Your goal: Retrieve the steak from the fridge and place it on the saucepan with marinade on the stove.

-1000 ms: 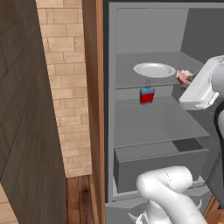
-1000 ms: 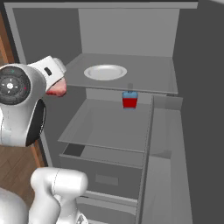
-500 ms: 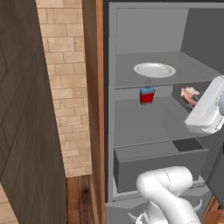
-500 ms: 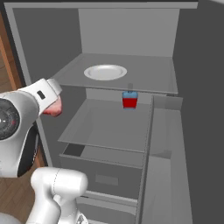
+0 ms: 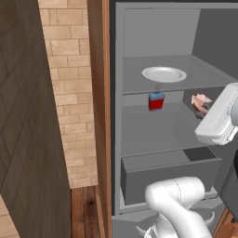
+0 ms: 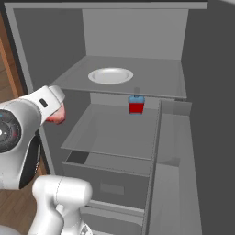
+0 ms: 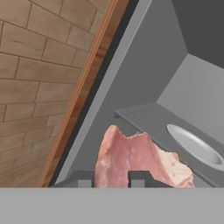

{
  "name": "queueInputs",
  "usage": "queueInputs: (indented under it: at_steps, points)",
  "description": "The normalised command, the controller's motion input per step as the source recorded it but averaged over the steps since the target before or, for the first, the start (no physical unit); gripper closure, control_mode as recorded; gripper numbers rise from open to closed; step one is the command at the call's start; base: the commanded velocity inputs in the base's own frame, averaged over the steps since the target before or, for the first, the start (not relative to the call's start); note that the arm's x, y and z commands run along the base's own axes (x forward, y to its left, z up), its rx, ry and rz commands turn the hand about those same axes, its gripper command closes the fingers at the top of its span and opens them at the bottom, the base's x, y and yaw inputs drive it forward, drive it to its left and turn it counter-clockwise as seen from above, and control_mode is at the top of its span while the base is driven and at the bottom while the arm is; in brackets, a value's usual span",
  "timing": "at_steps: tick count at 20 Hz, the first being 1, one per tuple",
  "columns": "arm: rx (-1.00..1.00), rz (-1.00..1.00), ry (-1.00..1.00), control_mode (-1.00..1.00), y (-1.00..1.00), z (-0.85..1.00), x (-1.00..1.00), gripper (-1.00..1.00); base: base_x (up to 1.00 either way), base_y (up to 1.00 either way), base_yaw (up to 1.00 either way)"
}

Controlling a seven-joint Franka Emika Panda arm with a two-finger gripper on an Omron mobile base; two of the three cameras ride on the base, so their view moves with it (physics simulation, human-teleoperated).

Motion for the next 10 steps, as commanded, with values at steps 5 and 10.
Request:
queueInputs:
  at_steps: [5,10]
  points:
    - [0.00,0.00,0.00,-1.00,0.00,0.00,0.00,1.00,0.00,0.00,0.00]
    - [0.00,0.00,0.00,1.00,0.00,0.00,0.00,1.00,-0.01,0.00,0.00]
